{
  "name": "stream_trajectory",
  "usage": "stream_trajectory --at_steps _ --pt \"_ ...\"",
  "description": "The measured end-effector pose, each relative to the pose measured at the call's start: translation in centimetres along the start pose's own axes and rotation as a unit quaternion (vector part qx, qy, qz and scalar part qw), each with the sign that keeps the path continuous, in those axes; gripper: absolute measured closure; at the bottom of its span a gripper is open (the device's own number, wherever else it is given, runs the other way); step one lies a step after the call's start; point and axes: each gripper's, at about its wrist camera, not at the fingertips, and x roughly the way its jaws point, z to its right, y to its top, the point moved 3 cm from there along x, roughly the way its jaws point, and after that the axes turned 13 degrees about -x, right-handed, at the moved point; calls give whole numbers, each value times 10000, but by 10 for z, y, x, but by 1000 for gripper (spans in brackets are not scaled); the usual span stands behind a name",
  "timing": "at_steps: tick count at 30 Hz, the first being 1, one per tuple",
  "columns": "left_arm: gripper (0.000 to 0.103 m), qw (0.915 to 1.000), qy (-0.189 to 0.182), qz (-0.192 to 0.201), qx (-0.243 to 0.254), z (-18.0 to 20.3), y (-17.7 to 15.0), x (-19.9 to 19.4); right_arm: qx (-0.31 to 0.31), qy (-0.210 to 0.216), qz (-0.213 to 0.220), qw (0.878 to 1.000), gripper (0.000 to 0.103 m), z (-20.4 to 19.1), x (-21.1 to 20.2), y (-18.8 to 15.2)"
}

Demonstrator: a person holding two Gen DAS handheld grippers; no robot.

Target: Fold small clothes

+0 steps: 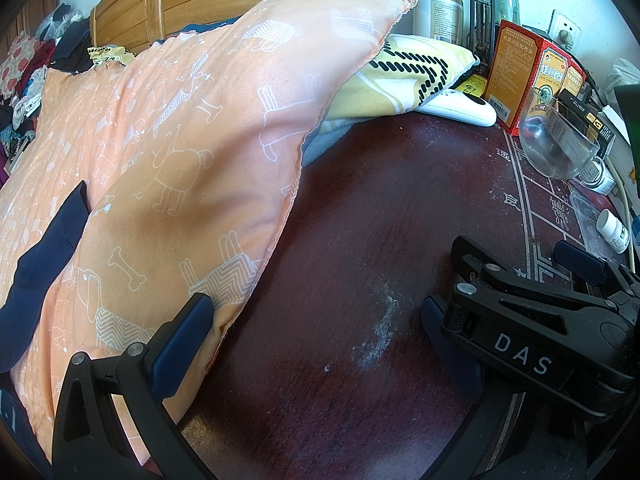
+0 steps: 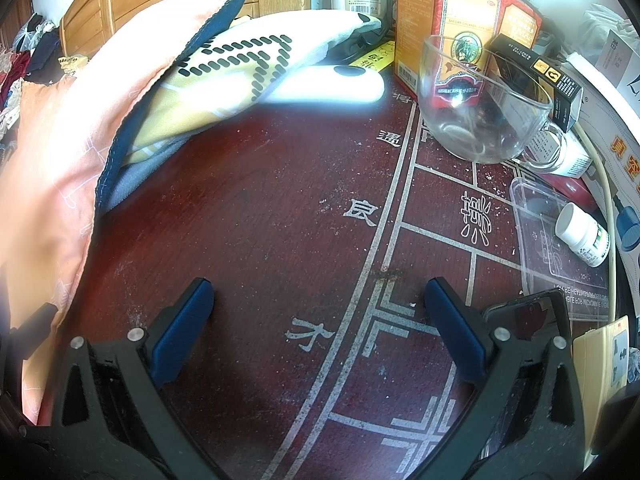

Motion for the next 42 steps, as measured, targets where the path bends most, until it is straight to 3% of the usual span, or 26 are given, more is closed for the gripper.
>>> stream_trajectory --at_steps 42 --pt "0 10000 0 0 0 0 0 0 -58 50 92 9999 0 -2 4 7"
